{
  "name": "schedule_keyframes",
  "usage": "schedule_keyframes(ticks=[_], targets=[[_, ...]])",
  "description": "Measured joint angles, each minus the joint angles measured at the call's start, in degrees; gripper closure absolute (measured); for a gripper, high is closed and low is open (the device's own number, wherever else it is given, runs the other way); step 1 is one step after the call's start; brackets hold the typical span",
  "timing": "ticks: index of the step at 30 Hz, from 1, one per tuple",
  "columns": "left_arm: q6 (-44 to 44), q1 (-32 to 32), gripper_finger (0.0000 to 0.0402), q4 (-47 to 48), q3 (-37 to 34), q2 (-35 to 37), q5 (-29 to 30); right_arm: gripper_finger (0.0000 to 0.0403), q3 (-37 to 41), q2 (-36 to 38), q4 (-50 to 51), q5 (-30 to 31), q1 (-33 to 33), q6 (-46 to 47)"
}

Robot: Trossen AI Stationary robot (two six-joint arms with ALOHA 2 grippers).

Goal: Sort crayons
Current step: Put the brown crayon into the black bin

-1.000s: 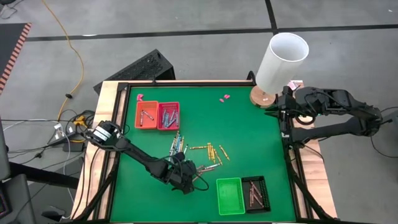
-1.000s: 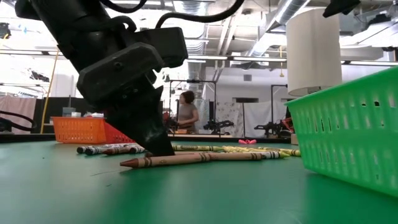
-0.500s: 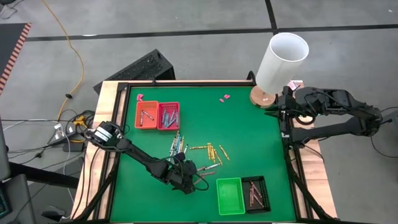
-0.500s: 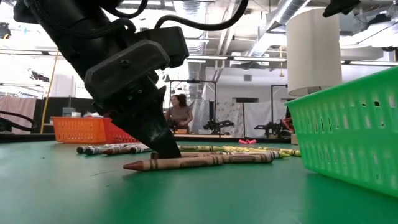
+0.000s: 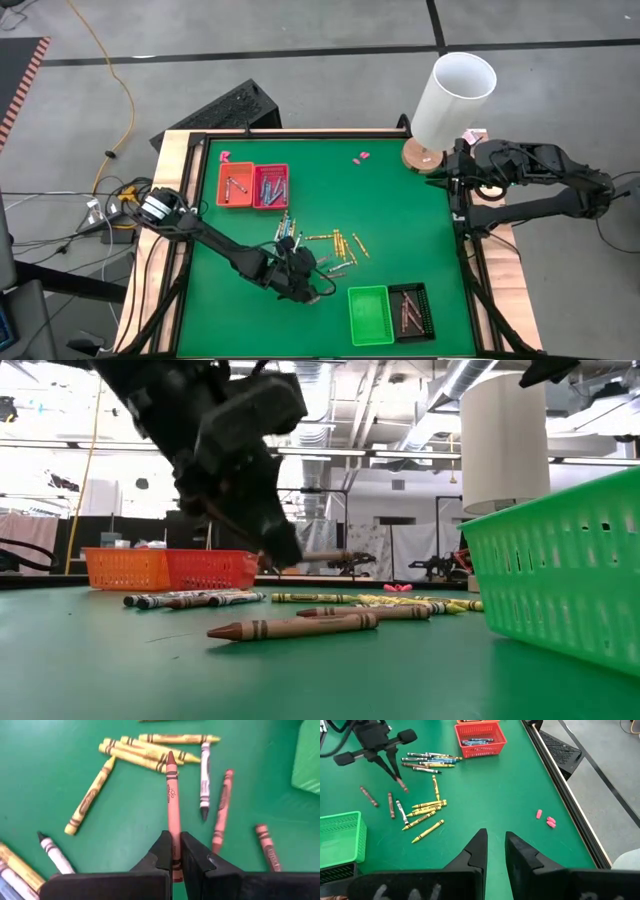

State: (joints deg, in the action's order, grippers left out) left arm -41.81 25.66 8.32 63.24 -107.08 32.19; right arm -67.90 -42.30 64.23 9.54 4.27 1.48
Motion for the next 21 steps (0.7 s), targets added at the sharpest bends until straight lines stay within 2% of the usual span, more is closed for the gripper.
schedule_keyframes(ticks=[10, 16, 21], targets=[[16.51, -1.53, 0.0401, -9.93, 5.27, 0.00, -0.09, 0.0335, 0.00, 0.02, 0.00, -0.01, 0.00, 0.02], [22.52, -3.87, 0.0401, -16.25, 8.00, -0.01, -2.86, 0.0335, 0.00, 0.02, 0.00, -0.02, 0.00, 0.02], [27.90, -5.57, 0.0401, -26.60, 8.28, -0.01, -7.82, 0.0335, 0.00, 0.00, -0.17, -0.02, 0.00, 0.04]])
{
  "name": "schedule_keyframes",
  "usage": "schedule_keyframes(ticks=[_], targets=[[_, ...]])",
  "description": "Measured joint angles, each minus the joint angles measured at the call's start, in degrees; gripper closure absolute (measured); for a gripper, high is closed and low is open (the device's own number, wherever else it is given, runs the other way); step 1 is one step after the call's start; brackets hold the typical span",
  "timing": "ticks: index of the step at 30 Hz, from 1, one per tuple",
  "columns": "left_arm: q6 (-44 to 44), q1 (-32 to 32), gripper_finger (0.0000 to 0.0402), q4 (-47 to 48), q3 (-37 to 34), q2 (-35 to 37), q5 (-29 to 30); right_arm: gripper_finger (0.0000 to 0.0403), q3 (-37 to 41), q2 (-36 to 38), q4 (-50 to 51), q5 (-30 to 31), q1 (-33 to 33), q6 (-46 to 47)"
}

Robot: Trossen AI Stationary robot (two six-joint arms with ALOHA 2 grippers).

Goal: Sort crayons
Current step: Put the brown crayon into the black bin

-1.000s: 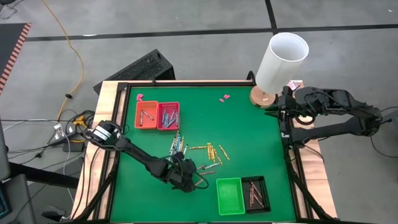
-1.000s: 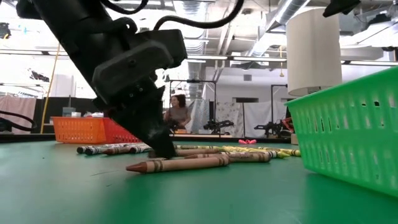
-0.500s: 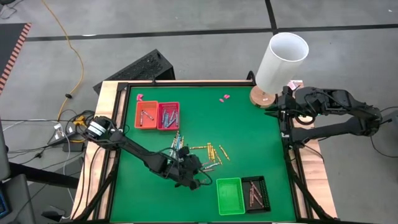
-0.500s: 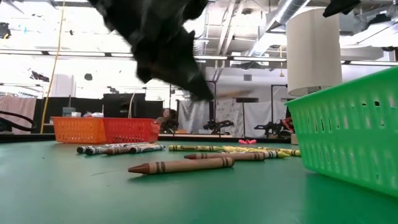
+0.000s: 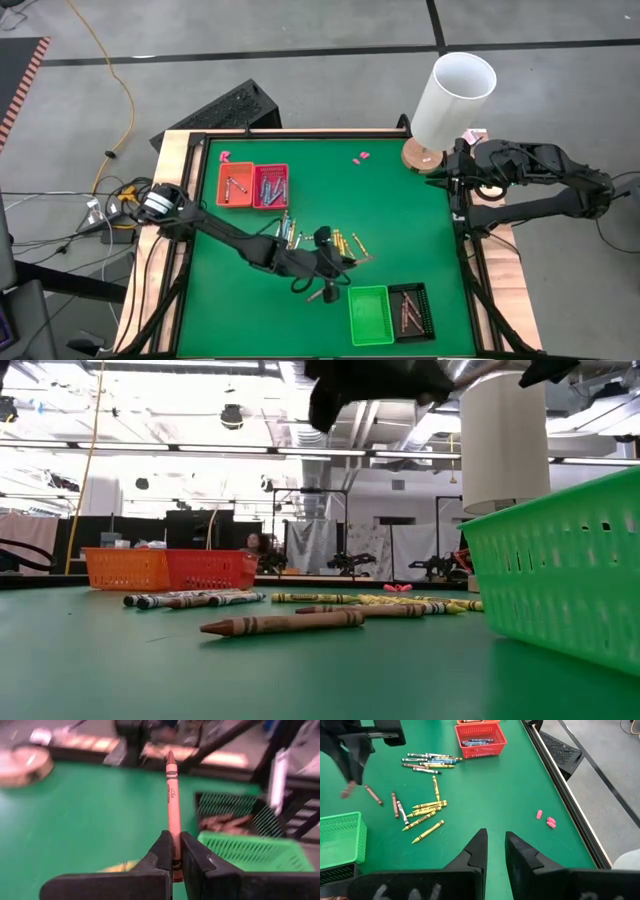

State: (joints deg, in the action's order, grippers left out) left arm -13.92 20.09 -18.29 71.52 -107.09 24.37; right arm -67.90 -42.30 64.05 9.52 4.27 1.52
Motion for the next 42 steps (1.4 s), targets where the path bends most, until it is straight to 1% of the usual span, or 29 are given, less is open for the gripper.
schedule_keyframes(ticks=[3, 7, 11, 13, 16, 18, 19, 21, 24, 25, 27, 29, 31, 33, 34, 36, 38, 40, 42], targets=[[1.27, -0.90, 0.0401, -3.31, 0.03, 0.00, -1.54, 0.0335, 0.00, 0.01, -0.02, 0.00, 0.00, 0.00], [2.03, -1.73, 0.0401, -6.01, 0.03, 0.00, -3.08, 0.0335, 0.00, 0.02, -0.04, 0.00, 0.00, 0.00], [3.11, -2.11, 0.0401, -8.59, 0.03, 0.00, -3.25, 0.0335, 0.00, 0.02, -0.37, 0.03, 0.00, -0.18], [4.59, -2.11, 0.0401, -8.94, 0.82, 0.00, -4.42, 0.0335, 0.00, 0.02, -0.35, 0.65, 0.00, -0.29], [7.56, -2.13, 0.0401, -7.80, 5.51, -1.54, -5.38, 0.0335, 0.00, 0.02, -0.48, 1.09, 0.01, -0.31], [10.18, -2.13, 0.0401, -3.64, 9.04, -2.72, -6.94, 0.0335, 0.00, 0.01, -0.81, 1.11, 0.00, -0.41], [10.77, -2.15, 0.0401, -3.32, 11.53, -4.30, -7.82, 0.0335, 0.00, 0.01, -0.96, 1.11, 0.00, -0.42], [13.62, -2.20, 0.0401, -0.42, 14.06, -5.08, -8.66, 0.0335, 0.00, 0.00, -1.01, 1.11, 0.07, -0.42], [18.02, -2.20, 0.0401, -1.88, 18.73, -7.58, -10.97, 0.0335, 0.00, 0.00, -1.26, 1.12, 0.02, -0.42], [19.58, -2.20, 0.0401, -0.40, 19.48, -7.64, -11.44, 0.0335, 0.00, 0.00, -1.36, 1.15, 0.07, -0.42], [21.73, -2.75, 0.0401, -2.60, 22.76, -10.38, -15.07, 0.0335, 0.00, 0.00, -1.53, 1.14, -0.09, -0.42], [23.53, -2.82, 0.0401, 0.67, 24.39, -11.73, -16.93, 0.0335, 0.00, 0.02, -1.57, 1.14, 0.07, -0.44], [25.23, -3.41, 0.0401, -1.27, 27.79, -15.46, -19.96, 0.0335, 0.02, 0.01, -1.47, 1.14, -0.01, -0.44], [27.16, -3.49, 0.0401, 1.80, 30.12, -17.97, -21.08, 0.0335, 0.02, 0.02, -1.46, 1.14, 0.03, -0.43], [28.29, -3.68, 0.0401, 0.53, 32.51, -20.18, -22.12, 0.0335, 0.02, 0.00, -1.43, 1.14, -0.07, -0.42], [29.72, -3.97, 0.0401, 3.71, 35.18, -22.55, -22.70, 0.0335, 0.04, 0.00, -1.27, 1.14, 0.06, -0.42], [30.34, -4.27, 0.0401, 3.37, 39.15, -26.68, -24.30, 0.0335, 0.04, 0.00, -1.15, 1.14, -0.04, -0.39], [30.50, -4.36, 0.0401, 7.33, 41.95, -29.03, -24.73, 0.0335, 0.04, 0.02, -1.02, 1.14, 0.00, -0.42], [31.18, -4.75, 0.0401, 6.31, 45.24, -32.54, -25.69, 0.0335, 0.04, 0.01, -1.06, 1.14, 0.00, -0.42]])
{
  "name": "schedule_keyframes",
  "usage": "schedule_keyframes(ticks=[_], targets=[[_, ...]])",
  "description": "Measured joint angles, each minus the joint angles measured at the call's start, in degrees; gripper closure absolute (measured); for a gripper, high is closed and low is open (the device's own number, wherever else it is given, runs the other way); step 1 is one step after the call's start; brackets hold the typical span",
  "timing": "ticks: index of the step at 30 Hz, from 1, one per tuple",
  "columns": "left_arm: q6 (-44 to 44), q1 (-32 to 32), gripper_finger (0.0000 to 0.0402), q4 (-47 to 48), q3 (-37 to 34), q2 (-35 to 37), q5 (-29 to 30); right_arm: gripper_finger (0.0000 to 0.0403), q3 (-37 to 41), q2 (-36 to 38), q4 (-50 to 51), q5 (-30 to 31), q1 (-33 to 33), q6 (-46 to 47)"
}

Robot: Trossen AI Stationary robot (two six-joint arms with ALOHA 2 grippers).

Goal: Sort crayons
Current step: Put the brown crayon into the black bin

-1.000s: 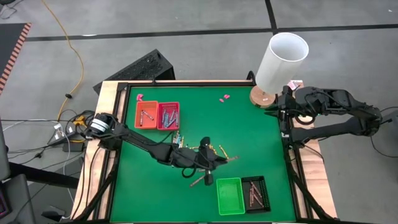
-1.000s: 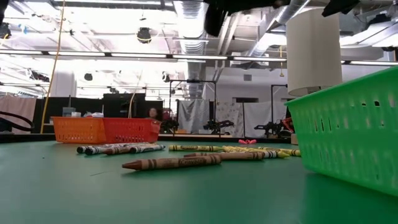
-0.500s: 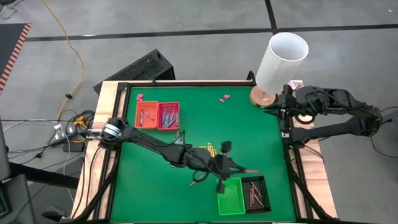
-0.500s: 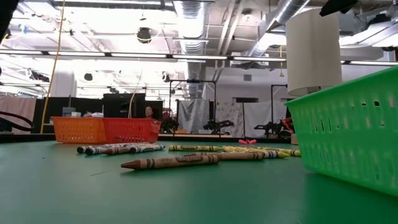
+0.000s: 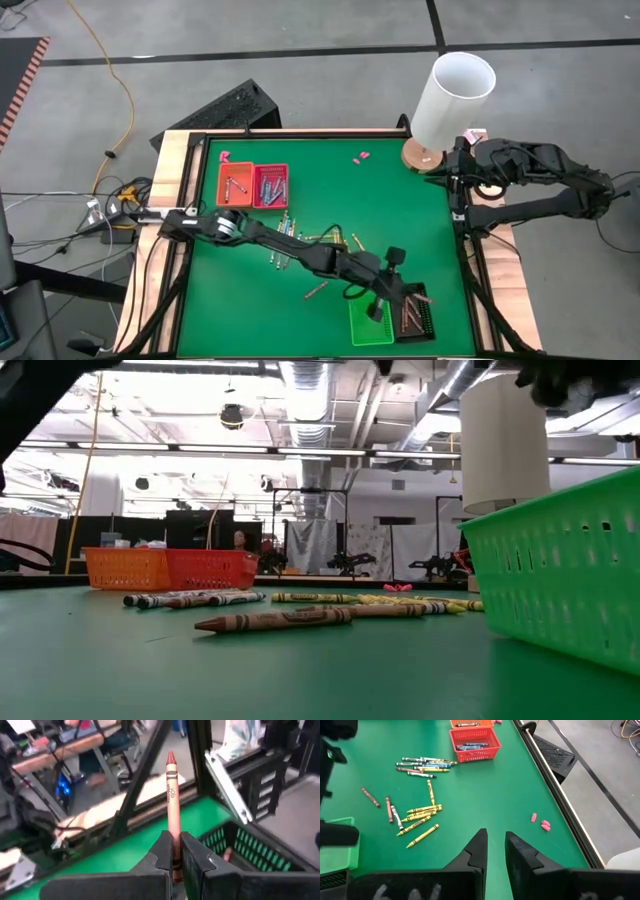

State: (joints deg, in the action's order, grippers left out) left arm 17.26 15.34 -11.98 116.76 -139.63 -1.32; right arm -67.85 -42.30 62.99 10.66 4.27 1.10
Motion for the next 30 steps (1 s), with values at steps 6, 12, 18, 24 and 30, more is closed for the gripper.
schedule_keyframes(ticks=[6, 12, 18, 24, 30], targets=[[5.71, -0.49, 0.0401, 2.77, 4.11, -4.96, -0.65, 0.0335, 0.02, 0.01, 0.05, -0.02, 0.00, 0.00], [18.07, -0.05, 0.0401, 6.44, 4.06, -6.34, -1.51, 0.0335, 0.02, -0.01, 0.07, -0.02, 0.00, -0.02], [28.93, 0.61, 0.0401, 8.85, 4.07, -6.71, -2.56, 0.0335, 0.02, -0.01, 0.07, -0.02, 0.00, -0.02], [29.65, 0.76, 0.0394, 8.62, 4.07, -6.71, -2.61, 0.0335, 0.02, -0.01, 0.06, -0.02, 0.00, -0.02], [32.67, 0.76, 0.0382, 9.72, 4.07, -6.71, -2.59, 0.0335, 0.02, 0.01, 0.06, -0.04, 0.00, -0.02]])
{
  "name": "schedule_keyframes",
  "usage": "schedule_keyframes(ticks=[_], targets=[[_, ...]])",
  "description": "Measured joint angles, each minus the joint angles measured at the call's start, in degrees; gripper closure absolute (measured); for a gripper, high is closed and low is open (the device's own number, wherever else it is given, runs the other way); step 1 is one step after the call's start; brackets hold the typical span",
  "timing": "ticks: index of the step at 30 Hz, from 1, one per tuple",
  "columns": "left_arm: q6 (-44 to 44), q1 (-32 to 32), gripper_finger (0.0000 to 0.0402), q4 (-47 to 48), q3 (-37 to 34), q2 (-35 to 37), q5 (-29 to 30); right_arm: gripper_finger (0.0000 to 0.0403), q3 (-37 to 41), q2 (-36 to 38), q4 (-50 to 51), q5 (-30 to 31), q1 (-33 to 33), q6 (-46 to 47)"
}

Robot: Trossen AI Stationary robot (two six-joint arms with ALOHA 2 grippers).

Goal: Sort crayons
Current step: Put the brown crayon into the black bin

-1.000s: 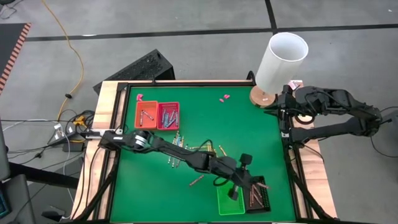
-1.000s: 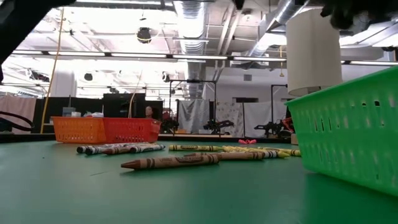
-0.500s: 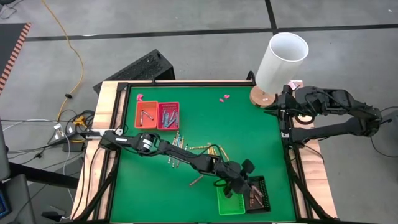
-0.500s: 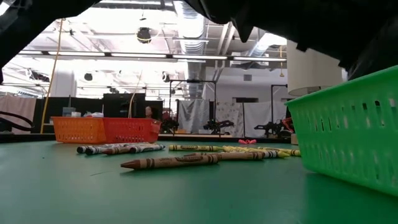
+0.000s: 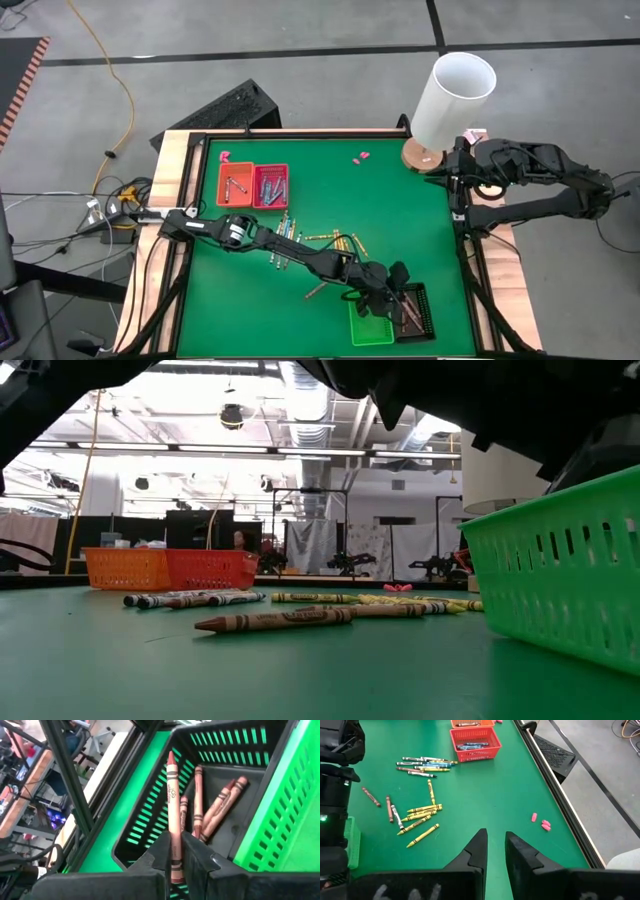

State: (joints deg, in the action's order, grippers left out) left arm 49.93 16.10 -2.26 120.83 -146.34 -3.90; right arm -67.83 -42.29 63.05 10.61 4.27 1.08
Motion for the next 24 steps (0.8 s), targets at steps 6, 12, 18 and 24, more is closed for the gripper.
schedule_keyframes(ticks=[6, 12, 18, 24], targets=[[-0.04, 0.00, 0.0374, -0.25, -0.01, 0.00, -0.06, 0.0335, 0.00, -0.01, 0.01, 0.00, 0.00, -0.02], [-2.47, 0.00, 0.0362, -0.61, -0.01, 0.00, -0.13, 0.0335, 0.00, -0.01, -0.01, 0.00, 0.00, -0.03], [-4.11, 0.00, 0.0328, -1.78, -0.04, 0.00, -0.10, 0.0335, 0.01, -0.01, 0.01, 0.00, 0.00, -0.04], [-8.41, 0.21, 0.0295, -4.21, 0.07, 0.00, 3.52, 0.0335, 0.00, -0.01, 0.01, -0.02, 0.00, -0.04]])
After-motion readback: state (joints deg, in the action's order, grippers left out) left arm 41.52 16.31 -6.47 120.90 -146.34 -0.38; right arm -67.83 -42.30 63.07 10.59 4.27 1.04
